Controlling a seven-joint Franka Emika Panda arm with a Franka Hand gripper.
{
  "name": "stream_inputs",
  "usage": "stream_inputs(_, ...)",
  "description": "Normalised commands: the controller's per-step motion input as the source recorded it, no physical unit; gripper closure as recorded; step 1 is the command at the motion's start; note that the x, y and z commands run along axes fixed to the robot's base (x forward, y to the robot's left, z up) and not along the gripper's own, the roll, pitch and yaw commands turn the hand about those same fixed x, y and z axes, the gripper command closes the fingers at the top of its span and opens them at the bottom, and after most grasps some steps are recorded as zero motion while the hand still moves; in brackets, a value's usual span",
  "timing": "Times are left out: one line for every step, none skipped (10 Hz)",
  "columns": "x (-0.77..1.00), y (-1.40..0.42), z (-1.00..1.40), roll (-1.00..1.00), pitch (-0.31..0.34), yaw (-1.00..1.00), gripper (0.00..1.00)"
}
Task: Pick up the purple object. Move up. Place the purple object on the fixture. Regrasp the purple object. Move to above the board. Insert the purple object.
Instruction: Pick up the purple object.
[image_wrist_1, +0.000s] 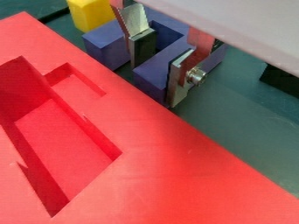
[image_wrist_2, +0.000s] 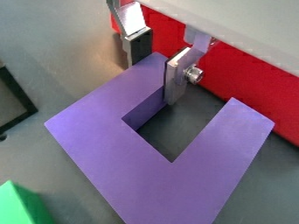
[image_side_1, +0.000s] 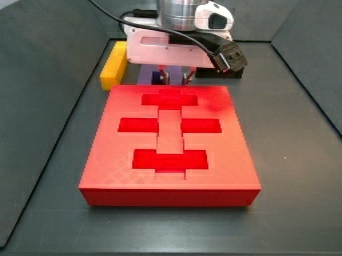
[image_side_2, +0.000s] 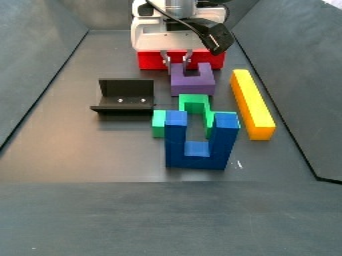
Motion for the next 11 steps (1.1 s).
stream_inputs(0.00,0.00,0.00,0.00,0.000,0.00,1.00)
stream_inputs(0.00,0.00,0.00,0.00,0.000,0.00,1.00)
stream_inputs(0.00,0.00,0.00,0.00,0.000,0.00,1.00)
stream_inputs(0.00,0.00,0.00,0.00,0.000,0.00,1.00)
stream_inputs(0.00,0.00,0.00,0.00,0.000,0.00,1.00)
stream_inputs(0.00,0.00,0.00,0.00,0.000,0.00,1.00)
stream_inputs(0.00,0.00,0.00,0.00,0.000,0.00,1.00)
stream_inputs(0.00,0.00,0.00,0.00,0.000,0.00,1.00)
stream_inputs(0.00,0.00,0.00,0.00,0.000,0.00,1.00)
stream_inputs(0.00,0.00,0.00,0.00,0.000,0.00,1.00)
stream_inputs(0.00,0.00,0.00,0.00,0.000,0.00,1.00)
